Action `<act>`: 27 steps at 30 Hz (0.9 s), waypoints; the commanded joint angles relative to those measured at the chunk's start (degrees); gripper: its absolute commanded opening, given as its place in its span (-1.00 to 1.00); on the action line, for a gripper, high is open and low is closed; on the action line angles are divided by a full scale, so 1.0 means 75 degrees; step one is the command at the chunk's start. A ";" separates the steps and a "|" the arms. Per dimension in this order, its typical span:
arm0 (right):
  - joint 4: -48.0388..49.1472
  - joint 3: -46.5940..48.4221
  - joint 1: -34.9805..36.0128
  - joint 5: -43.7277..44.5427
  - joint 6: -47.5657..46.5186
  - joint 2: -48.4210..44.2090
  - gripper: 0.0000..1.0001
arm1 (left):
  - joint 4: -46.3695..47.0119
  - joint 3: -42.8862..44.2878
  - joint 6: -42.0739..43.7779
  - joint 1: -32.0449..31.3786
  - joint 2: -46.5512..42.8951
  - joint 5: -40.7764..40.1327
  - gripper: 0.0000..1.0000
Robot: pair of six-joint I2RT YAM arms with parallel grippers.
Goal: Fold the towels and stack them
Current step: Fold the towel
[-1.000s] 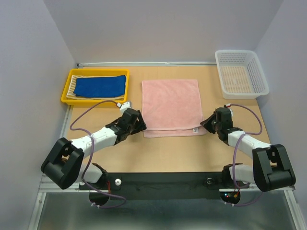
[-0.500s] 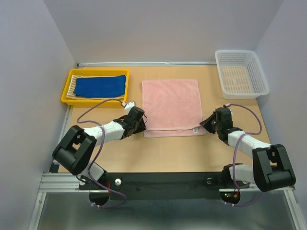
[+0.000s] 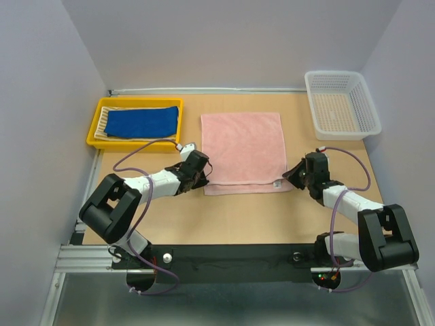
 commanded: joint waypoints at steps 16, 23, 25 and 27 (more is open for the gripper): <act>-0.0090 0.1181 -0.0059 0.0349 -0.0912 -0.0361 -0.97 | -0.2153 0.1827 0.0468 -0.0096 -0.0317 -0.1167 -1.00; -0.1227 0.2224 -0.0106 0.0712 -0.1464 -0.0817 -0.98 | -0.3021 0.2767 0.0516 -0.0096 -0.0715 -0.1168 -1.00; -0.1649 0.2225 -0.0106 0.0748 -0.1511 -0.1215 -0.97 | -0.3103 0.2615 0.0363 -0.0096 -0.1113 -0.0993 -1.00; -0.1871 0.2050 -0.0117 0.0678 -0.1535 -0.1485 -0.97 | -0.2976 0.2347 0.0153 -0.0131 -0.1382 -0.0747 -1.00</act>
